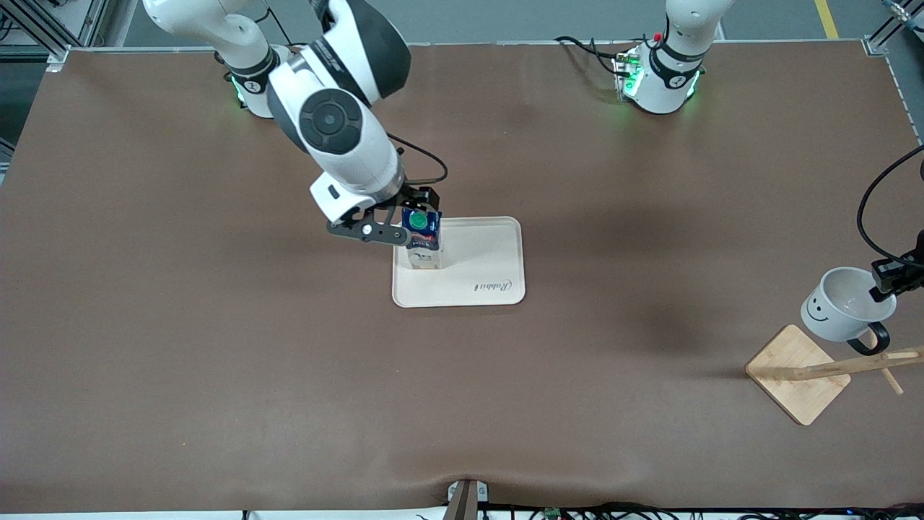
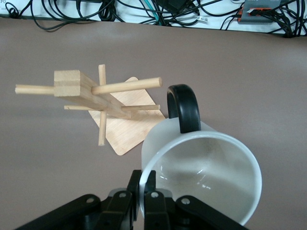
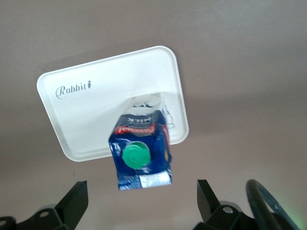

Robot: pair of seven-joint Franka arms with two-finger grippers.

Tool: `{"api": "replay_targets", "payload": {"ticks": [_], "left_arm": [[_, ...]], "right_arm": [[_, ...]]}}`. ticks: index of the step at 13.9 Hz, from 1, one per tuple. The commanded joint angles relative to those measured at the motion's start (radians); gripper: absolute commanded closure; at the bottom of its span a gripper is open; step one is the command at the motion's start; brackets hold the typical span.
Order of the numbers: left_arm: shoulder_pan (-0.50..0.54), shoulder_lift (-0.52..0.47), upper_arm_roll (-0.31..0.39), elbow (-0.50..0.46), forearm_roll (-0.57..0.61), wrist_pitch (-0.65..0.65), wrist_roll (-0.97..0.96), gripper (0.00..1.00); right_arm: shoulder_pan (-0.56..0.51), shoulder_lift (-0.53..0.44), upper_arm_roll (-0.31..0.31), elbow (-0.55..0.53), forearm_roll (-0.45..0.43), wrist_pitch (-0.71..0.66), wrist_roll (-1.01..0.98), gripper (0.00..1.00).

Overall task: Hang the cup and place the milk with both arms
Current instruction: 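Hang the mug on a stand peg while the right gripper reaches the milk, then grasp the blue milk carton with the right gripper and lift it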

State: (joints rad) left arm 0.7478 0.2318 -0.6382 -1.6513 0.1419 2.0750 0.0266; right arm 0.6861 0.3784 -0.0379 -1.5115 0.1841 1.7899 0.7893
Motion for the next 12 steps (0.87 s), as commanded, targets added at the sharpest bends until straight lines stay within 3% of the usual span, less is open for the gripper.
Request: {"api": "replay_targets", "payload": {"ticks": [1, 12], "left_arm": [[0.009, 0.041, -0.005, 0.051, -0.019, -0.009, 0.058, 1.0], [0.004, 0.098, -0.005, 0.13, -0.018, -0.009, 0.062, 1.0]], "right_arm": [[0.044, -0.016, -0.013, -0.099, -0.017, 0.11, 0.05, 0.0], [0.067, -0.012, -0.013, -0.194, -0.068, 0.206, 0.059, 0.0]]}}
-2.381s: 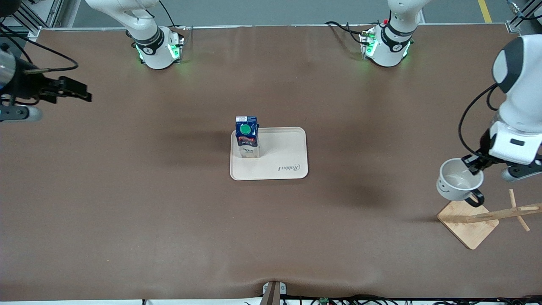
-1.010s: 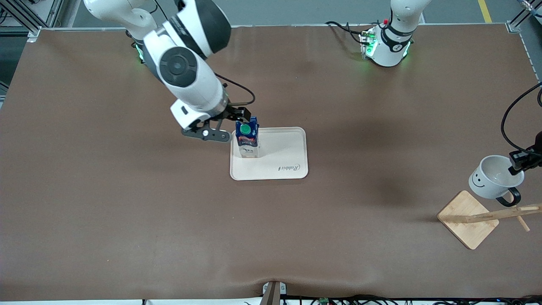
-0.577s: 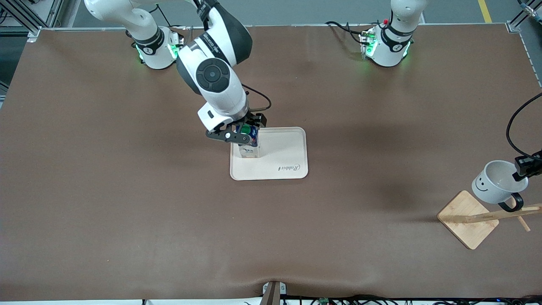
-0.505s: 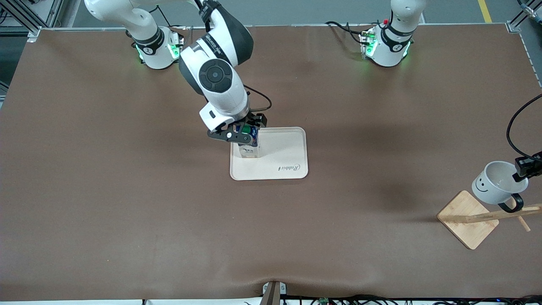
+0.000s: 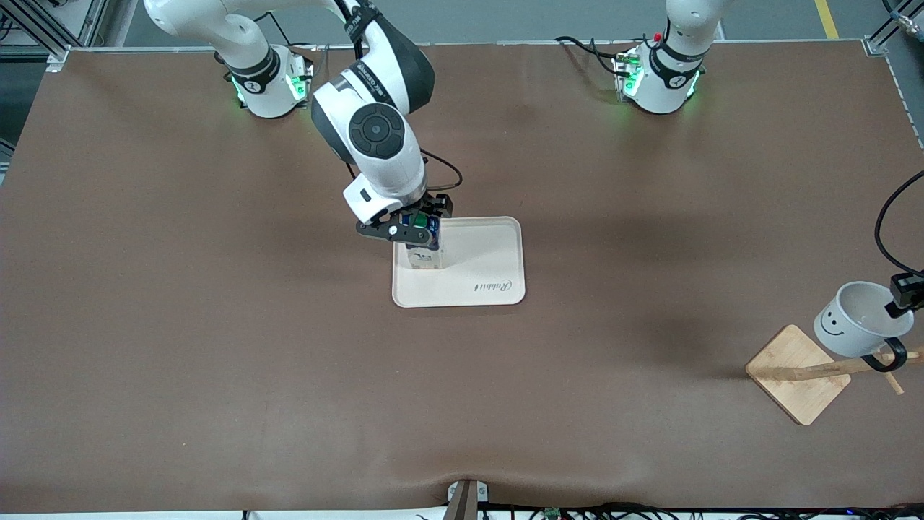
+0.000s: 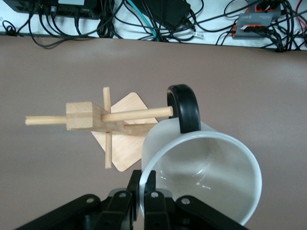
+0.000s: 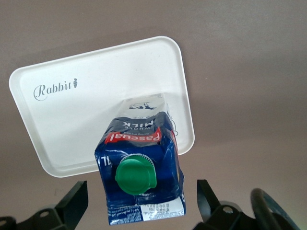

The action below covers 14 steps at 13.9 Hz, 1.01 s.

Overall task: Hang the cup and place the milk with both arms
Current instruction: 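Grasp the blue milk carton with the right gripper and lift it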

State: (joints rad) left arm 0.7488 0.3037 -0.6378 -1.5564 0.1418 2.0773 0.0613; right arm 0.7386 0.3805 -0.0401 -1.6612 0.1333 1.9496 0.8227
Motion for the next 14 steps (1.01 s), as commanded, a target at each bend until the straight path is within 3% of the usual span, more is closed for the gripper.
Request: {"api": "replay_targets", "payload": {"ticks": [1, 6, 9, 10, 11, 14], "left_arm": [[0.004, 0.029, -0.003, 0.035, -0.018, -0.009, 0.04, 1.0], [0.011, 0.046, -0.002, 0.032, -0.019, -0.009, 0.052, 1.0], [0.026, 0.06, -0.002, 0.032, -0.021, -0.009, 0.052, 1.0], [0.032, 0.064, -0.002, 0.032, -0.021, -0.009, 0.052, 1.0], [0.037, 0.081, -0.002, 0.035, -0.019, -0.008, 0.052, 1.0], [0.034, 0.104, -0.002, 0.035, -0.016, -0.002, 0.049, 1.0]], "right_arm": [[0.015, -0.017, -0.009, -0.072, -0.017, 0.083, 0.027, 0.0], [0.018, -0.014, -0.009, -0.092, -0.017, 0.112, 0.029, 0.0], [0.031, -0.012, -0.009, -0.137, -0.017, 0.205, 0.082, 0.0], [0.031, -0.012, -0.009, -0.135, -0.015, 0.209, 0.085, 0.08], [0.033, -0.012, -0.009, -0.135, -0.015, 0.21, 0.085, 0.27], [0.038, -0.015, -0.009, -0.132, -0.017, 0.195, 0.084, 0.96]]}}
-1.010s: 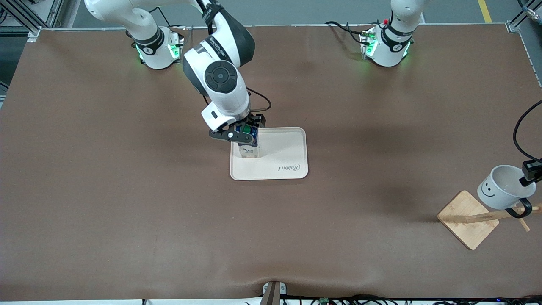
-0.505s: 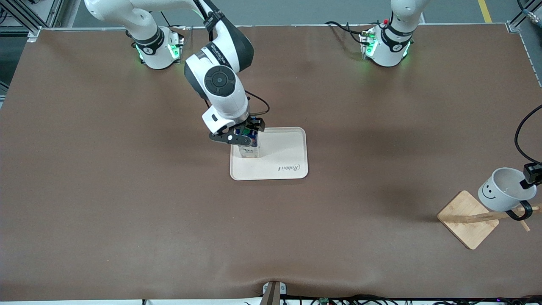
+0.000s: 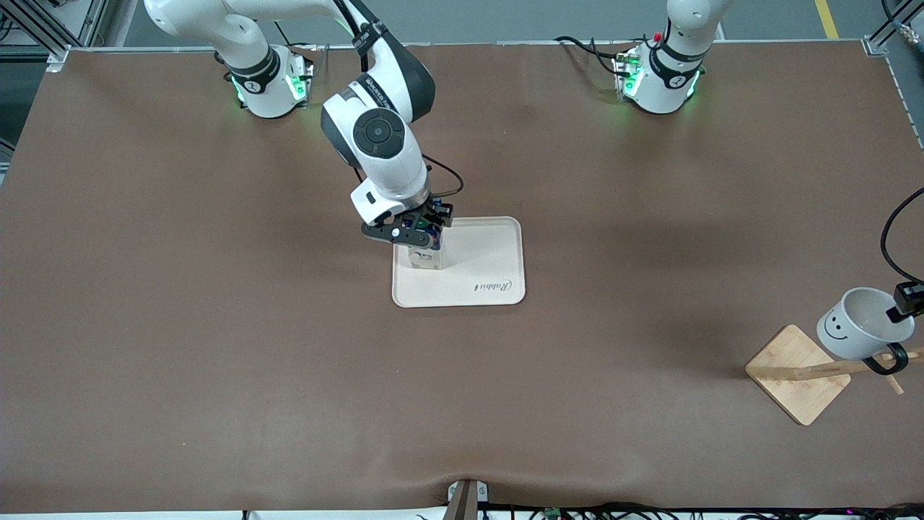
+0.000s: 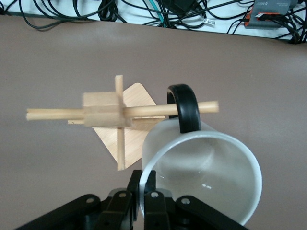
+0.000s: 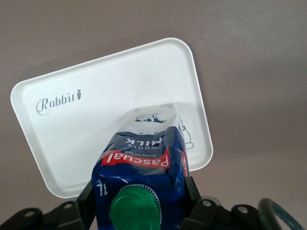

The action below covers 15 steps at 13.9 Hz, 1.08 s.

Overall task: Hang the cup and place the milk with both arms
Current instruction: 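Carry the milk carton off the tray with the right gripper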

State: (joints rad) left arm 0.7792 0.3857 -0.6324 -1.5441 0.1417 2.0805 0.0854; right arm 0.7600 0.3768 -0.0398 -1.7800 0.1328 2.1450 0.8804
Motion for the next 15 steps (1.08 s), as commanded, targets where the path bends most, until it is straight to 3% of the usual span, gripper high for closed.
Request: {"api": "replay_targets", "payload": {"ticks": [1, 2, 3, 5, 7, 10, 13, 15], "left_arm": [[0.0, 0.022, -0.007, 0.022, -0.017, -0.007, 0.008, 0.53], [-0.001, 0.022, -0.009, 0.022, -0.019, -0.005, 0.001, 0.07], [-0.003, 0.021, -0.012, 0.024, -0.019, -0.007, 0.001, 0.0], [-0.008, 0.004, -0.024, 0.025, -0.019, -0.013, -0.01, 0.0], [-0.011, -0.034, -0.052, 0.025, -0.016, -0.058, -0.056, 0.0], [-0.012, -0.094, -0.093, 0.022, -0.008, -0.152, -0.123, 0.0], [-0.012, -0.163, -0.11, 0.025, -0.007, -0.227, -0.145, 0.0], [-0.012, -0.194, -0.113, 0.025, -0.007, -0.27, -0.145, 0.0]], "right_arm": [[0.015, -0.019, -0.011, 0.002, -0.015, -0.008, 0.025, 1.0], [0.006, -0.022, -0.011, 0.051, -0.001, -0.046, 0.022, 1.0], [-0.004, -0.024, -0.014, 0.13, 0.005, -0.136, 0.026, 1.0], [-0.057, -0.025, -0.014, 0.303, 0.068, -0.34, 0.029, 1.0], [-0.164, -0.071, -0.015, 0.365, 0.114, -0.5, 0.019, 1.0], [-0.36, -0.134, -0.017, 0.346, 0.105, -0.655, -0.203, 1.0], [-0.549, -0.165, -0.02, 0.252, 0.094, -0.678, -0.464, 1.0], [-0.629, -0.17, -0.019, 0.206, -0.005, -0.677, -0.575, 1.0]]}}
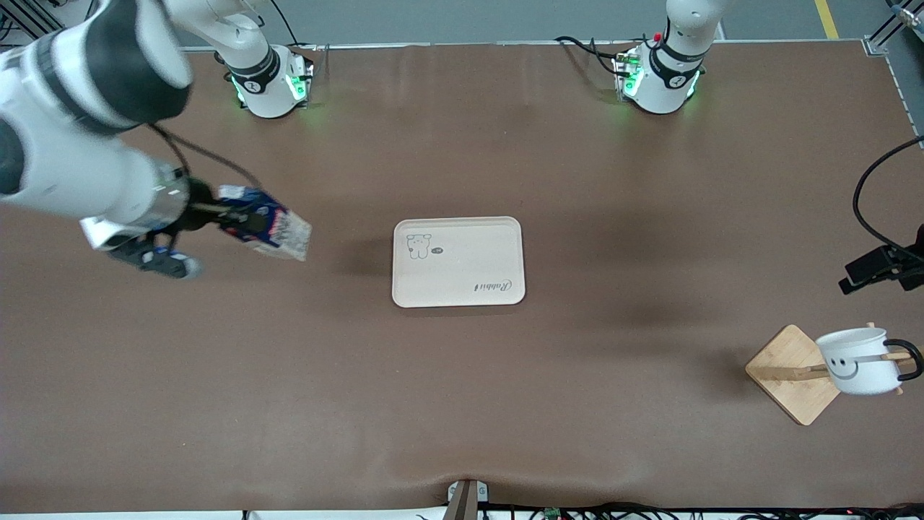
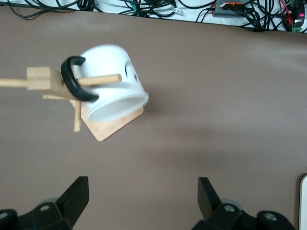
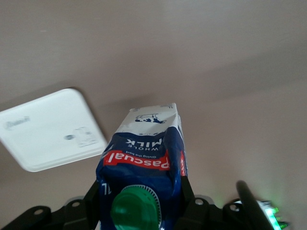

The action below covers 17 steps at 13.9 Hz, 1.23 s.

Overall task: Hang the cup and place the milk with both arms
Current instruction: 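Carry the milk carton off the tray with the right gripper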

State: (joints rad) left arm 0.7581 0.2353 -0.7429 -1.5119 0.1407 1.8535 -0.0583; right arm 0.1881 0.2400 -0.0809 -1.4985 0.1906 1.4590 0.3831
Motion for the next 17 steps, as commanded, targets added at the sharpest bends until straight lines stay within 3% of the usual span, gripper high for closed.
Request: {"api": "replay_targets", "payload": {"ticks": [1, 3, 6, 10, 11, 13, 15, 17], "left_arm": [[0.009, -0.054, -0.003, -0.007, -0.006, -0.057, -0.002, 0.0], [0.009, -0.06, -0.006, -0.005, -0.009, -0.098, -0.002, 0.0], [-0.003, -0.051, -0.004, 0.078, -0.012, -0.178, 0.005, 0.0], [-0.016, -0.092, -0.038, 0.082, -0.021, -0.227, -0.012, 0.0], [-0.046, -0.097, -0.012, 0.079, -0.021, -0.235, -0.006, 0.0], [-0.182, -0.123, 0.127, 0.081, -0.021, -0.255, -0.02, 0.0], [-0.236, -0.146, 0.157, 0.072, -0.021, -0.266, -0.058, 0.0], [-0.333, -0.166, 0.238, 0.067, -0.021, -0.299, -0.081, 0.0]], "right_arm": [[-0.102, -0.034, 0.023, -0.11, -0.106, 0.024, -0.134, 1.0], [-0.21, -0.056, 0.023, -0.207, -0.122, 0.095, -0.299, 1.0], [-0.321, -0.108, 0.024, -0.424, -0.114, 0.284, -0.493, 1.0], [-0.335, -0.111, 0.026, -0.52, -0.106, 0.356, -0.533, 1.0], [-0.334, -0.114, 0.026, -0.546, -0.105, 0.386, -0.533, 1.0], [-0.335, -0.116, 0.024, -0.572, -0.106, 0.418, -0.533, 0.99], [-0.335, -0.117, 0.026, -0.586, -0.106, 0.426, -0.533, 0.98], [-0.335, -0.111, 0.026, -0.595, -0.105, 0.441, -0.533, 0.88]]}}
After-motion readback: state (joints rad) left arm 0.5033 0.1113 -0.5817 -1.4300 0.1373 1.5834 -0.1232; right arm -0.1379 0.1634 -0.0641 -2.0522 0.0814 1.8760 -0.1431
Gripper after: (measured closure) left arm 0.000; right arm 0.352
